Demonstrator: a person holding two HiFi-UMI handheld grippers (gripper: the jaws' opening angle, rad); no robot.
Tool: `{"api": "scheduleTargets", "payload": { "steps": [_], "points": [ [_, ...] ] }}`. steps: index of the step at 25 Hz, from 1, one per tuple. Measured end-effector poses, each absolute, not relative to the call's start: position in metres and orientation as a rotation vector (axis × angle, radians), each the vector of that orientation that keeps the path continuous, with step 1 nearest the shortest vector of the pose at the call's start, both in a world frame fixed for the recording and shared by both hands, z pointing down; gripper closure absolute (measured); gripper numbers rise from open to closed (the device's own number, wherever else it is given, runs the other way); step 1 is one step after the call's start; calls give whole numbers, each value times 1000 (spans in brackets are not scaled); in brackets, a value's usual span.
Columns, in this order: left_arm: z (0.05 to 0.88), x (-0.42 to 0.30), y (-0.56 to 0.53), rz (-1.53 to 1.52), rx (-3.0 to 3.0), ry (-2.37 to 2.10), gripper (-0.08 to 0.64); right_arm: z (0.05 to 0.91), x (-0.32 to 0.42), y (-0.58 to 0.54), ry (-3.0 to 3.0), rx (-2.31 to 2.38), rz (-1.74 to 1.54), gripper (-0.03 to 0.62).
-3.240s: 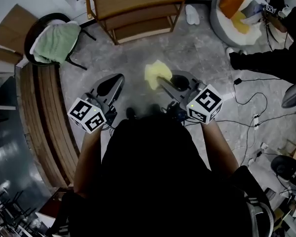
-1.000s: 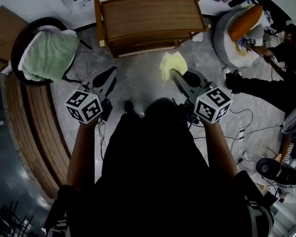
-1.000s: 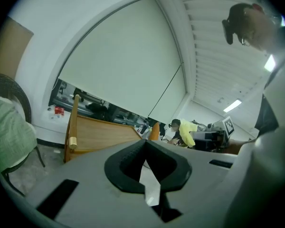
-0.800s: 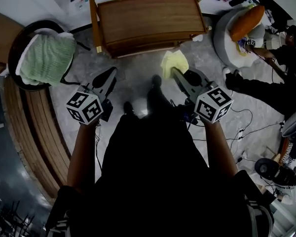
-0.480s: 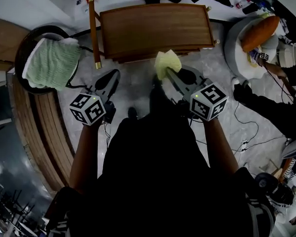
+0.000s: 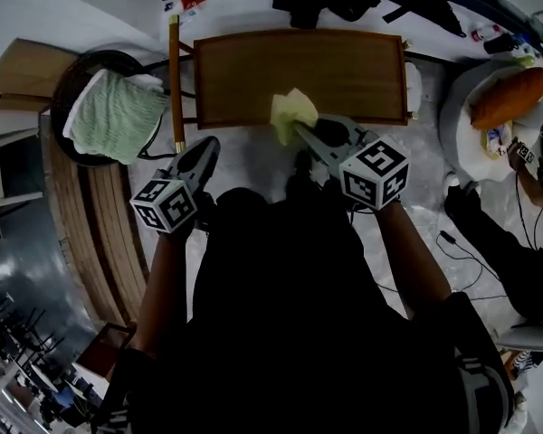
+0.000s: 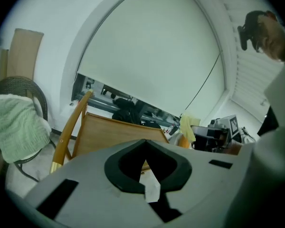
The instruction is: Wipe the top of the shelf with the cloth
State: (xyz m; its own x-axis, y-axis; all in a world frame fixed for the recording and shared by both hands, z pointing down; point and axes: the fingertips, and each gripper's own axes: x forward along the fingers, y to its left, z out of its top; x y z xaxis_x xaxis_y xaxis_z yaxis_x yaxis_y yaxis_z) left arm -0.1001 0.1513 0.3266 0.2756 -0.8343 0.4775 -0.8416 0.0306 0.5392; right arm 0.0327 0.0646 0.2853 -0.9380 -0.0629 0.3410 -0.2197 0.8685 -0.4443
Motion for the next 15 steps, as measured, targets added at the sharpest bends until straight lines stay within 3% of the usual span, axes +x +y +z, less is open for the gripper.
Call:
{"api": "scheduleTargets", "payload": {
  "steps": [6,15],
  "points": [
    [318,-125,127,21,1725,-1599,549,288,-3,29,-2739,204,735,551],
    [336,-200,70,70,1613,-1673,549,317,-112,-15,-2677,303,741,551]
  ]
}}
